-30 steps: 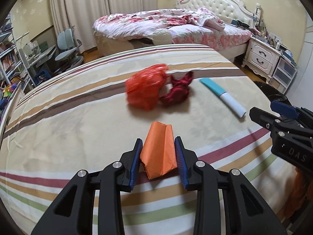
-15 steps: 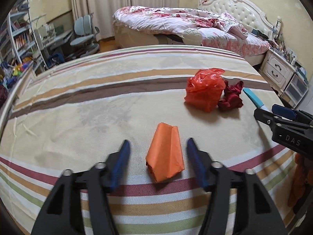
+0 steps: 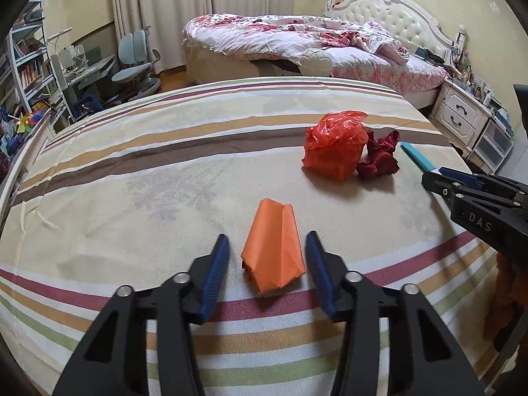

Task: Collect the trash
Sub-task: 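Grasp the orange cloth with the left tool while the right tool grasps the teal-and-white tube, then carry the orange cloth and teal tube over the black bin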

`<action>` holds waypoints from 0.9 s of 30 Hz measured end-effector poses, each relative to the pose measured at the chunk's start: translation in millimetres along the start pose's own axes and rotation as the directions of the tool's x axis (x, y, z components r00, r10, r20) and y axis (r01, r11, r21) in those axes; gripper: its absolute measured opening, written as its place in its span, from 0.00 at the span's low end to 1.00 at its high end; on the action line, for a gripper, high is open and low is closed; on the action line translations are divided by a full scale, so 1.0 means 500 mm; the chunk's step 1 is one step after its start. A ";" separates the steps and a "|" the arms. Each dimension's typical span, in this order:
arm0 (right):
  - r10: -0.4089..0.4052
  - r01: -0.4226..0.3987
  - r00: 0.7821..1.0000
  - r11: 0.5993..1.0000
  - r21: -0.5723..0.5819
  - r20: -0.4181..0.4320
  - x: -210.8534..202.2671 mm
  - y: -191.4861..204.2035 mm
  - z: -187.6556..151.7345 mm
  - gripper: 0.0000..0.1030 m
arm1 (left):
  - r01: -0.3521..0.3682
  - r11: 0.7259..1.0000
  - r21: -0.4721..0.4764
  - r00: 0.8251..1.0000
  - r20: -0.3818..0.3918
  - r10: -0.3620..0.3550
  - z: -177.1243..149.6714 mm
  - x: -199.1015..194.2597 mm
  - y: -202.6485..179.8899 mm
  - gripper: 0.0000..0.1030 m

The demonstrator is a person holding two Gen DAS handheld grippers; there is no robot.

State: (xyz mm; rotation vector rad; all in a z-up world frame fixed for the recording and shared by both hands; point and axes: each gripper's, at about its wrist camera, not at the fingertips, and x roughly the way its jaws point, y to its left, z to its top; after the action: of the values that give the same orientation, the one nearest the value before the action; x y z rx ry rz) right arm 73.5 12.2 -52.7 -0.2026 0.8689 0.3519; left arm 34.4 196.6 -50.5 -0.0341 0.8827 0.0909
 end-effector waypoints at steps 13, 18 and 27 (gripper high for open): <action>0.035 -0.037 0.999 0.998 0.054 0.039 -0.059 -0.011 -0.052 0.15 | 0.020 0.999 -0.028 0.998 0.054 -0.018 -0.011 -0.031 -0.009 0.31; 0.030 -0.035 0.998 0.996 0.076 0.063 -0.088 -0.024 -0.074 0.15 | 0.028 0.999 -0.029 0.995 0.095 -0.025 -0.012 -0.053 -0.034 0.31; 0.008 -0.023 0.992 0.992 0.128 0.122 -0.145 -0.066 -0.099 0.15 | 0.062 0.998 -0.011 0.984 0.171 -0.060 -0.004 -0.085 -0.098 0.31</action>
State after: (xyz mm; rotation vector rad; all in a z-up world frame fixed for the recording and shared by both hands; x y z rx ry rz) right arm 8.2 -49.9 -26.8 -0.0538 0.7703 0.3180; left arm 10.6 145.0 -19.1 -0.0675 0.7093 0.0428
